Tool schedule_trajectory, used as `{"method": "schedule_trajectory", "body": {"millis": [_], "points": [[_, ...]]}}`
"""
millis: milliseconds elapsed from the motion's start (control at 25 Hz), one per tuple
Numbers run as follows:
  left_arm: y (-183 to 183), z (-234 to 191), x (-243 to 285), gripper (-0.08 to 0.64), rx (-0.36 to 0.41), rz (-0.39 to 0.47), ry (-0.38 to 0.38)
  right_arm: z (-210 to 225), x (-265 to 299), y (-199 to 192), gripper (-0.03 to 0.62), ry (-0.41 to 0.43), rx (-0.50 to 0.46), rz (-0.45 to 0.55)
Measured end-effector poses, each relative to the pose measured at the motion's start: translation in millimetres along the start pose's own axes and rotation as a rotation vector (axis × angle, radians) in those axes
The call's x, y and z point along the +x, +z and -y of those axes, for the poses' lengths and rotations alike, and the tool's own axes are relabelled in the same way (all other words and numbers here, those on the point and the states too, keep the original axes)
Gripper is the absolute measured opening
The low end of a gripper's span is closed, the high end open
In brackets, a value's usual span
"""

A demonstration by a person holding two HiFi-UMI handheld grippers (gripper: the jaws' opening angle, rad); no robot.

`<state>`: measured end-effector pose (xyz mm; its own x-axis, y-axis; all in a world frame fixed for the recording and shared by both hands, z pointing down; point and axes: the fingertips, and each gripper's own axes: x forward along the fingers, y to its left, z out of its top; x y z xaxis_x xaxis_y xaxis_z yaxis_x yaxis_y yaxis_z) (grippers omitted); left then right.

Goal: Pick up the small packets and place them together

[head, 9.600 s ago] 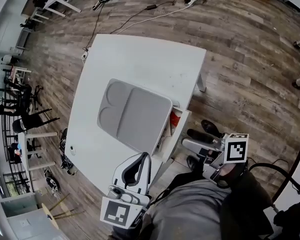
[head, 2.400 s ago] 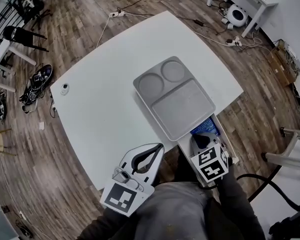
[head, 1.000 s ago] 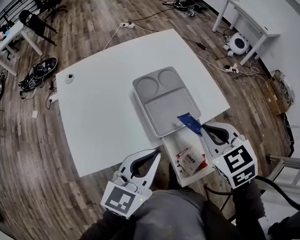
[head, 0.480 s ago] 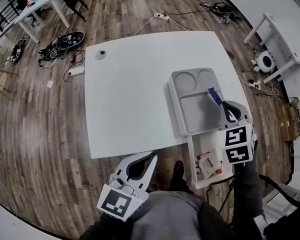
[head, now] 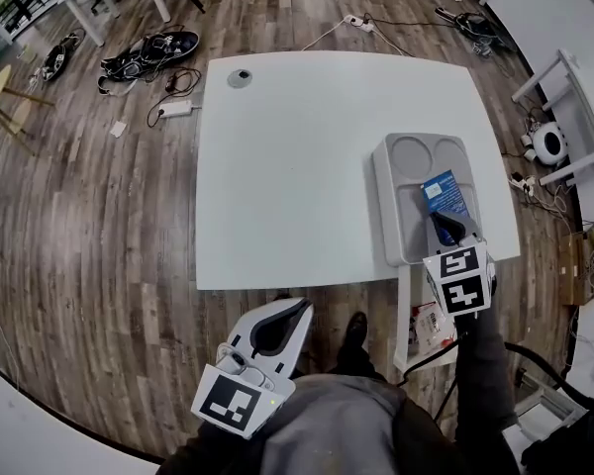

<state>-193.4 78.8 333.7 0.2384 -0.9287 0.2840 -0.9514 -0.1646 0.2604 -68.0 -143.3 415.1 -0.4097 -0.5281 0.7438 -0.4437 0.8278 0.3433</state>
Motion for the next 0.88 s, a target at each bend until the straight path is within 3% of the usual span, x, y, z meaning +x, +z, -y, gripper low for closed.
{"method": "schedule_trajectory", "body": {"millis": [80, 200, 360, 560, 720, 880], "points": [[1, -3, -5, 0.002, -0.001, 0.003, 0.012, -12, 2, 5, 0.037, 0.063, 0.035, 0.012], [3, -5, -11, 0.002, 0.002, 0.009, 0.026, -24, 1, 14, 0.148, 0.139, 0.087, 0.043], [5, -6, -16, 0.002, 0.023, 0.013, 0.024, -30, -16, 33, 0.156, 0.206, 0.17, 0.146], [16, 9, -5, 0.002, 0.073, 0.033, -0.045, -5, -61, 50, 0.156, 0.179, 0.232, 0.268], [17, 44, 24, 0.002, 0.106, 0.008, -0.139, 21, -92, 18, 0.155, 0.182, 0.254, 0.273], [15, 81, 51, 0.002, 0.139, -0.028, -0.234, 11, -105, -38, 0.155, 0.257, 0.26, 0.214]]}}
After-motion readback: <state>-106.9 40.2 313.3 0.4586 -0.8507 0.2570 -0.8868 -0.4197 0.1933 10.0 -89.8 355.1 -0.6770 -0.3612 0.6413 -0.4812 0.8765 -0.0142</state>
